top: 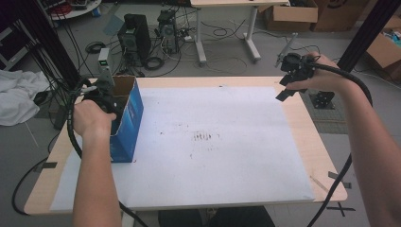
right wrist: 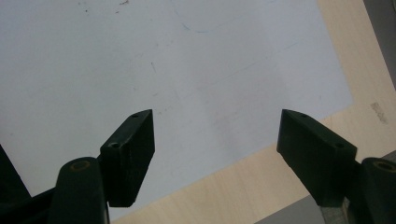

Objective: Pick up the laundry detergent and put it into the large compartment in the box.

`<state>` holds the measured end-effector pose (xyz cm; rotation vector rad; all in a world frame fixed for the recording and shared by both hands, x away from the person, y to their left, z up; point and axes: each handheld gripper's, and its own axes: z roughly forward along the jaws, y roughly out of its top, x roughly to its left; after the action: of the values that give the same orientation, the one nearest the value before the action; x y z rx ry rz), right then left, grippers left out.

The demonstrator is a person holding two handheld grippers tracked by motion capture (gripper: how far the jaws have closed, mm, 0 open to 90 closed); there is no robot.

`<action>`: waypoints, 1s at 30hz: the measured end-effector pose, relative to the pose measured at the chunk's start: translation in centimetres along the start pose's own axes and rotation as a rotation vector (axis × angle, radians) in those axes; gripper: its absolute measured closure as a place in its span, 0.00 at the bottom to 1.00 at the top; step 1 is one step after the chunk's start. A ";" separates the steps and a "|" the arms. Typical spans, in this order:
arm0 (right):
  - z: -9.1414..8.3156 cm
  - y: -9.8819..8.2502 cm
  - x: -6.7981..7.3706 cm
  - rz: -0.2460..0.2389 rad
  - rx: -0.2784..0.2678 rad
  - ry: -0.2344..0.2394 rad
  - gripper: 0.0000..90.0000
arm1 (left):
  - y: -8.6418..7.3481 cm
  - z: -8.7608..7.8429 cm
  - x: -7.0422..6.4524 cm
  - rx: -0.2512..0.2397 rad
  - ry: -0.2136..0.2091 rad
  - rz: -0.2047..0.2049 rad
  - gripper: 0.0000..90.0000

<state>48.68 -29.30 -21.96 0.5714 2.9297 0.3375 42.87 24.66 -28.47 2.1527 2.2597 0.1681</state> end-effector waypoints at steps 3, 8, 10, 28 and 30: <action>0.0 0.1 0.1 -0.002 0.003 -0.001 0.31 | 0.0 0.0 0.0 -0.001 -0.001 0.001 0.41; 0.1 0.1 0.1 -0.001 0.003 0.000 0.31 | 0.0 0.0 0.1 -0.005 -0.002 0.001 0.41; 0.0 0.1 0.1 -0.001 0.004 -0.001 0.31 | -0.1 0.0 0.1 -0.006 -0.001 0.003 0.41; -0.1 0.0 0.1 -0.006 -0.008 -0.007 0.31 | 0.0 -1.1 -0.6 -0.039 0.022 0.035 0.31; -0.1 -0.1 0.1 -0.007 -0.009 -0.007 0.31 | 0.0 -1.6 -0.5 -0.040 0.032 0.041 0.29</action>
<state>48.54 -29.33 -21.90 0.5602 2.9214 0.3472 42.74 24.01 -26.92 2.1932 2.2096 0.2475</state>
